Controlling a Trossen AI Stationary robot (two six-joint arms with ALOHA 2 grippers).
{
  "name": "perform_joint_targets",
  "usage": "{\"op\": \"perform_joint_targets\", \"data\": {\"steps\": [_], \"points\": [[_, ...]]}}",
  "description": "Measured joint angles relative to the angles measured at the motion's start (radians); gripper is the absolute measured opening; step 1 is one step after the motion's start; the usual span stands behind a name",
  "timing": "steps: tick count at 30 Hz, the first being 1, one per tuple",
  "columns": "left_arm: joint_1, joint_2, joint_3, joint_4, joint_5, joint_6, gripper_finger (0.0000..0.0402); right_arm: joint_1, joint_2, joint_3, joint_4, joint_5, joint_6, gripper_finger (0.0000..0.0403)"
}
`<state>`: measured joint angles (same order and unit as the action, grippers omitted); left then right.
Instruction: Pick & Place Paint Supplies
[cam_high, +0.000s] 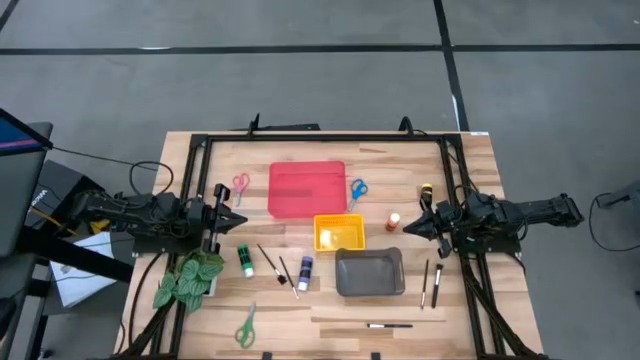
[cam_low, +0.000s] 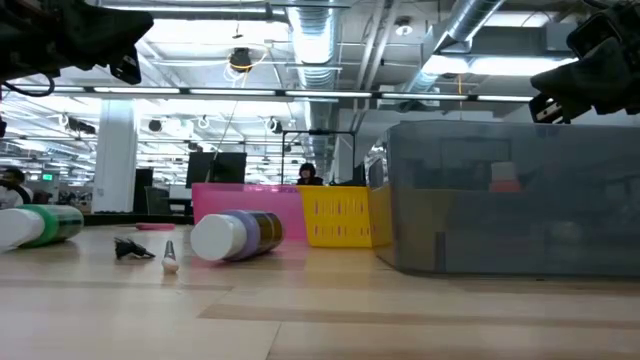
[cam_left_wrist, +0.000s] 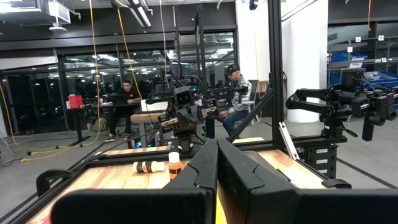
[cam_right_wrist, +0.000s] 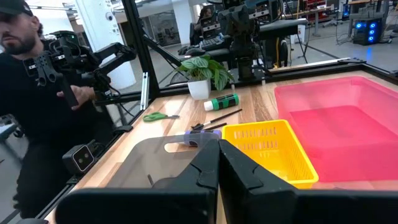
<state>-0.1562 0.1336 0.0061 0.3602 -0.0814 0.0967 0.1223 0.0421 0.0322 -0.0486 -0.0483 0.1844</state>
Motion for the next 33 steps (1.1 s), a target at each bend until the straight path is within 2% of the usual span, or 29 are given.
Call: {"op": "perform_joint_targets", "data": {"steps": [21,25,28,33], "points": [[0.000,0.000,0.000,0.000,0.000,0.000,0.0001,0.000,0.000,0.000,0.000,0.000,0.000,0.0000],[0.000,0.000,0.000,0.000,0.000,0.000,0.0001,-0.001,0.000,-0.002,0.009,0.017,-0.067,0.0000],[0.000,0.000,0.000,0.000,0.000,0.000,0.0001,-0.001,0.000,-0.005,0.071,0.049,-0.143,0.0000],[0.000,0.000,0.000,0.016,0.000,0.000,0.0001,-0.001,0.000,-0.004,0.262,0.049,-0.100,0.0000]]}}
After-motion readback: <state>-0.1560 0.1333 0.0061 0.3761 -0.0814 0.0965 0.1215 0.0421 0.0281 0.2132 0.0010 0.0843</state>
